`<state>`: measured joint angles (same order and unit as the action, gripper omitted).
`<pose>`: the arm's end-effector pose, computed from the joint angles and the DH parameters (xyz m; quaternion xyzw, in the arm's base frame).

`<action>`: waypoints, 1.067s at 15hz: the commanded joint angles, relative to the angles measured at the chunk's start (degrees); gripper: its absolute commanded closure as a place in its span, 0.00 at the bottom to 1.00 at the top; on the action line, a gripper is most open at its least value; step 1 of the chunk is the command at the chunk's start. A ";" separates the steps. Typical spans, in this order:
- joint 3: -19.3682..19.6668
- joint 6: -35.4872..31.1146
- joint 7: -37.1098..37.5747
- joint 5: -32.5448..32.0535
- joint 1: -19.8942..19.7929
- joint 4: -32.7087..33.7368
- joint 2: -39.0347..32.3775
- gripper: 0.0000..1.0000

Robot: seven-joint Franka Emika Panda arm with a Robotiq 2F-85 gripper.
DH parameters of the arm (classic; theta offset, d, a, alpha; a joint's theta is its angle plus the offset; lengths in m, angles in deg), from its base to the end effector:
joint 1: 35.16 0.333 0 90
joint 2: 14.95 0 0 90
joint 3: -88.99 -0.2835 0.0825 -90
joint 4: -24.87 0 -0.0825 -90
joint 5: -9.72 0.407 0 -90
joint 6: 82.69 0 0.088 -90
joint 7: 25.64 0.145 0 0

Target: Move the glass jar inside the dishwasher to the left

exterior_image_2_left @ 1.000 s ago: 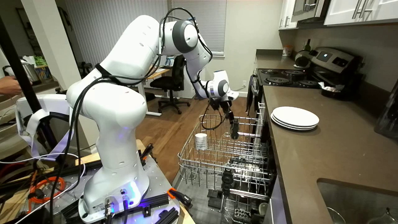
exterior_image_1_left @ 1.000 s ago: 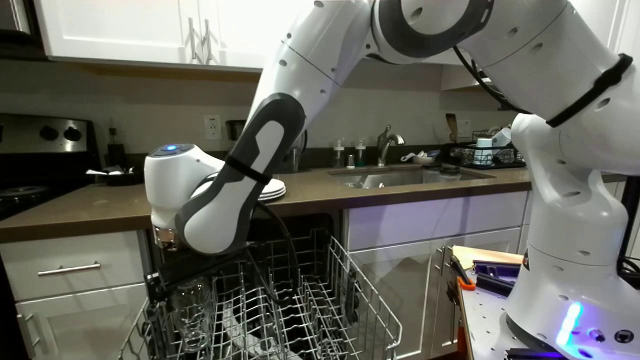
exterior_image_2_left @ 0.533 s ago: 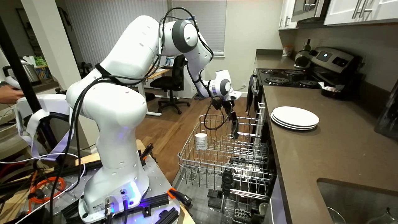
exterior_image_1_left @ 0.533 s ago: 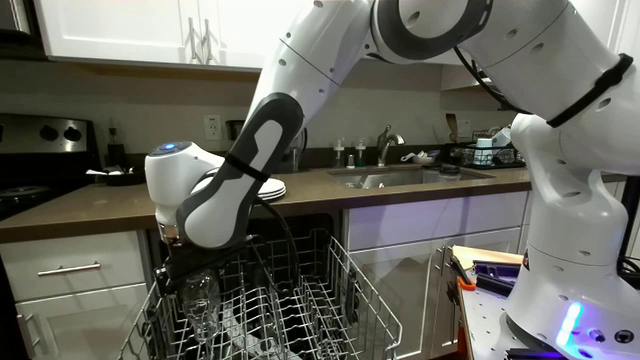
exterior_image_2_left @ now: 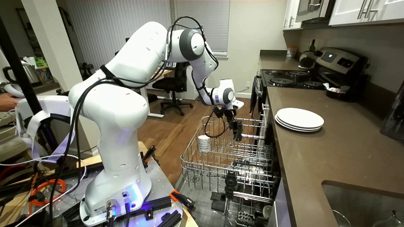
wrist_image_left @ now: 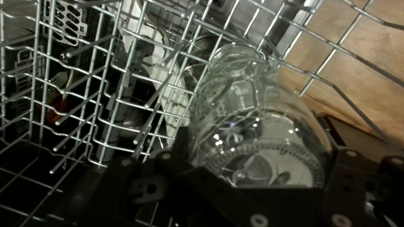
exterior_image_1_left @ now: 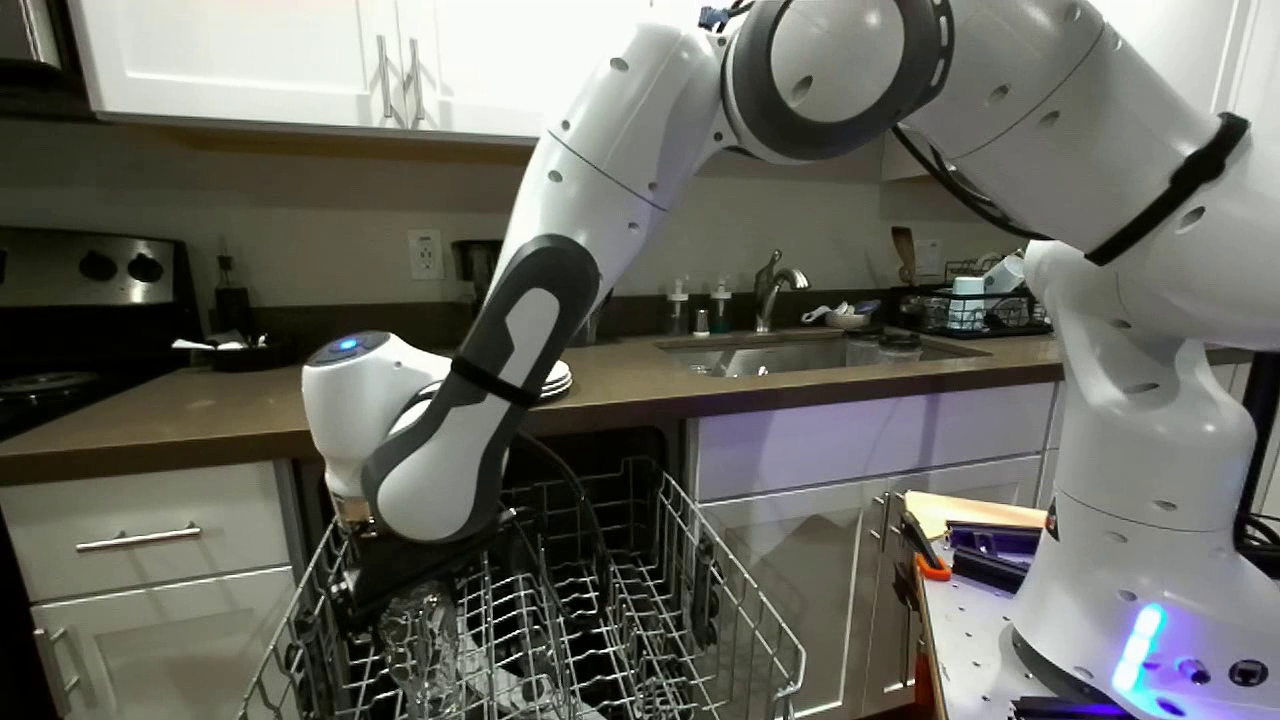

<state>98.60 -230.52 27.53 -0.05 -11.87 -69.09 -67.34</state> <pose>0.6457 0.1569 0.0123 0.9652 -0.2356 0.0743 0.0851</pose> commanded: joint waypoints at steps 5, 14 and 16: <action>0.59 3.29 -0.33 0.43 0.11 0.06 2.03 0.00; 0.53 12.32 0.48 -1.46 -0.19 -3.10 12.51 0.00; -0.03 14.07 0.55 -1.39 -0.66 -4.05 14.82 0.00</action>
<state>99.75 -219.05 27.53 -0.26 -11.75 -69.39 -57.56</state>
